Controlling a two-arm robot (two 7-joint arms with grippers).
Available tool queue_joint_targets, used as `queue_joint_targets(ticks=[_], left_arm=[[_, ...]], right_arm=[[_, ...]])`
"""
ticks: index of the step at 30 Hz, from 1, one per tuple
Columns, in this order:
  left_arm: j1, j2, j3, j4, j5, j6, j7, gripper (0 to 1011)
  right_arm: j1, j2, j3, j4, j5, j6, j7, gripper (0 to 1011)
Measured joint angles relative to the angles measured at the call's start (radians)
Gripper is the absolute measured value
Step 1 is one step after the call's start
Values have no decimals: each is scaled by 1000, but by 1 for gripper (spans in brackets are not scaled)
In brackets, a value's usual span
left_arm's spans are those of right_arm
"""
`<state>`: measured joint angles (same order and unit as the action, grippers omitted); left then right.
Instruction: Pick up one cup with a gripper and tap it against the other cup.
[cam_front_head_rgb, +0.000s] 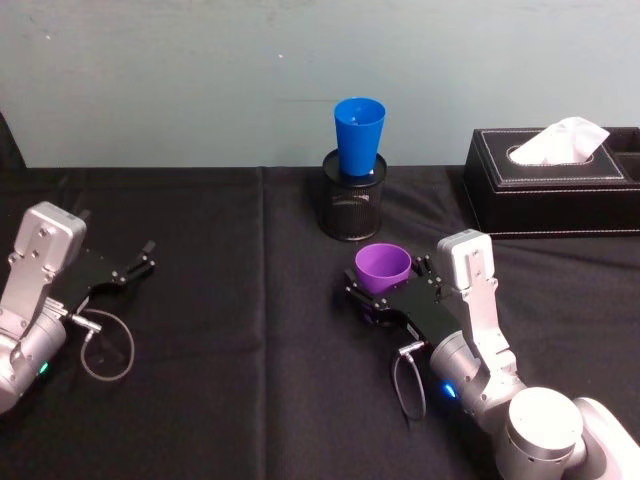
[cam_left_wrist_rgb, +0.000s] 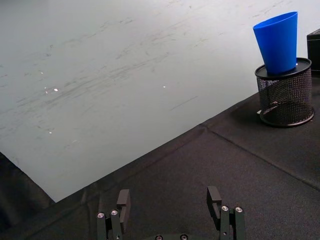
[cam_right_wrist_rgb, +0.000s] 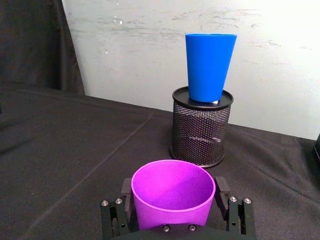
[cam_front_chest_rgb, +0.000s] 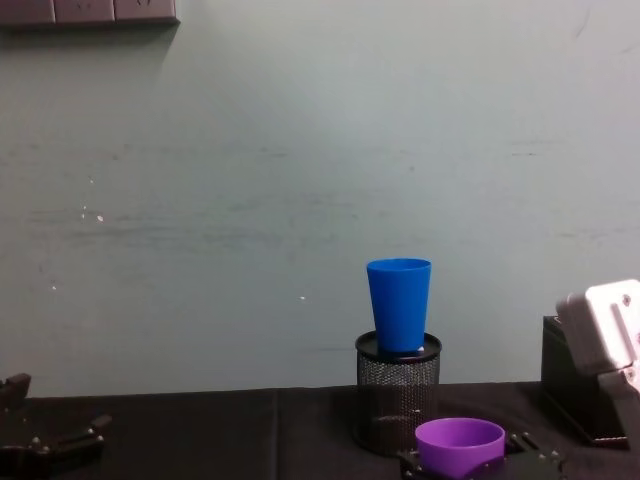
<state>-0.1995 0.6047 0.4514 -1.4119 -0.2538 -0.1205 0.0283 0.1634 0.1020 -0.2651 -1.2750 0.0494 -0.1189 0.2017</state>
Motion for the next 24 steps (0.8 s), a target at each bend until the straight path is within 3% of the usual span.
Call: queue_joint_targets(ticks=[1, 9, 24], left_arm=[[0, 0, 0, 0, 0, 0, 0, 1000], [0, 0, 0, 0, 0, 0, 0, 1000], [0, 0, 0, 0, 0, 0, 0, 1000]], right_arm=[[0, 0, 1, 0, 0, 1, -1, 1002], [-3, -2, 7, -12, 6, 1, -2, 1000], [-68, 8, 26, -192, 12, 78, -32, 1000]])
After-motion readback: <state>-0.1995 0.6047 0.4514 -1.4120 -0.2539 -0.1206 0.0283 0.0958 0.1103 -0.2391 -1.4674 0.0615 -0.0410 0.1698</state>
